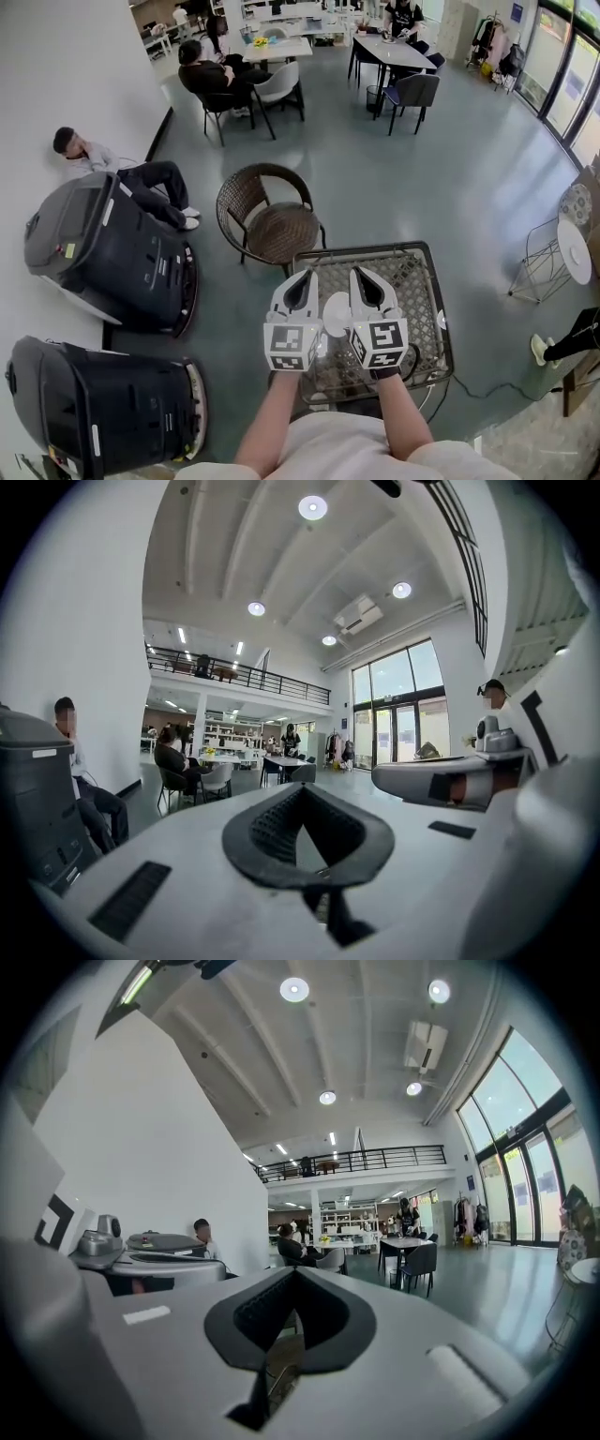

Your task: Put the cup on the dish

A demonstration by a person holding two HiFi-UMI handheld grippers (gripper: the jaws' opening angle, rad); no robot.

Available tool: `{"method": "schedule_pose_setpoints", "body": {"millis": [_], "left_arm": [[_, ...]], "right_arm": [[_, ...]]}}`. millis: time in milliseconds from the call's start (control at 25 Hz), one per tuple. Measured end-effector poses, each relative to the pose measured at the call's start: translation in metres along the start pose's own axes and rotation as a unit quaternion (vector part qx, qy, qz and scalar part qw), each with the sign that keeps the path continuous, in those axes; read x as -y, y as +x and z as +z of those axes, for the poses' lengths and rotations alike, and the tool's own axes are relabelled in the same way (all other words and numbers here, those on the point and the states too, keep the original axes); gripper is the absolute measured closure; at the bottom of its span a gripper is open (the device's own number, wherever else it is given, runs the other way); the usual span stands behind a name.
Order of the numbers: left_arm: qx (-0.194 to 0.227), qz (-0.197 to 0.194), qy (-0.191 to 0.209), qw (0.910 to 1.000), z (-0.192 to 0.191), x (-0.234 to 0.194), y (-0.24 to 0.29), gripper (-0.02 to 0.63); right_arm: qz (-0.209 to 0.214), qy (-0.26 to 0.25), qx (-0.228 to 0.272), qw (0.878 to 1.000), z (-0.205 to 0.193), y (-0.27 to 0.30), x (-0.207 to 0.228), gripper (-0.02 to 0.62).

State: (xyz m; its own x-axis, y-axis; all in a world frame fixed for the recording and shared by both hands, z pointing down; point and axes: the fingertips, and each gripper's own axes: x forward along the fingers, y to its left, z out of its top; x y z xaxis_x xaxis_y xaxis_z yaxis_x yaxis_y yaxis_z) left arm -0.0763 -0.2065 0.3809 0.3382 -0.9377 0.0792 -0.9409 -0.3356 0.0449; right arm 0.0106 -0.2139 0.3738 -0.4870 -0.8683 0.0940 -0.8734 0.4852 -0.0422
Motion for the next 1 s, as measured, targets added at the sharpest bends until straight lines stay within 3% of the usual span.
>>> {"method": "schedule_pose_setpoints", "body": {"millis": [360,1000], "left_arm": [[0.017,-0.010,0.019,0.9996,0.021,0.003,0.006,0.603],[0.019,-0.019,0.019,0.9995,0.018,0.017,0.005,0.603]], "right_arm": [[-0.002,-0.009,0.027,1.000,0.030,0.004,-0.001,0.597],[-0.002,-0.013,0.029,0.999,0.029,-0.004,0.003,0.597]]}}
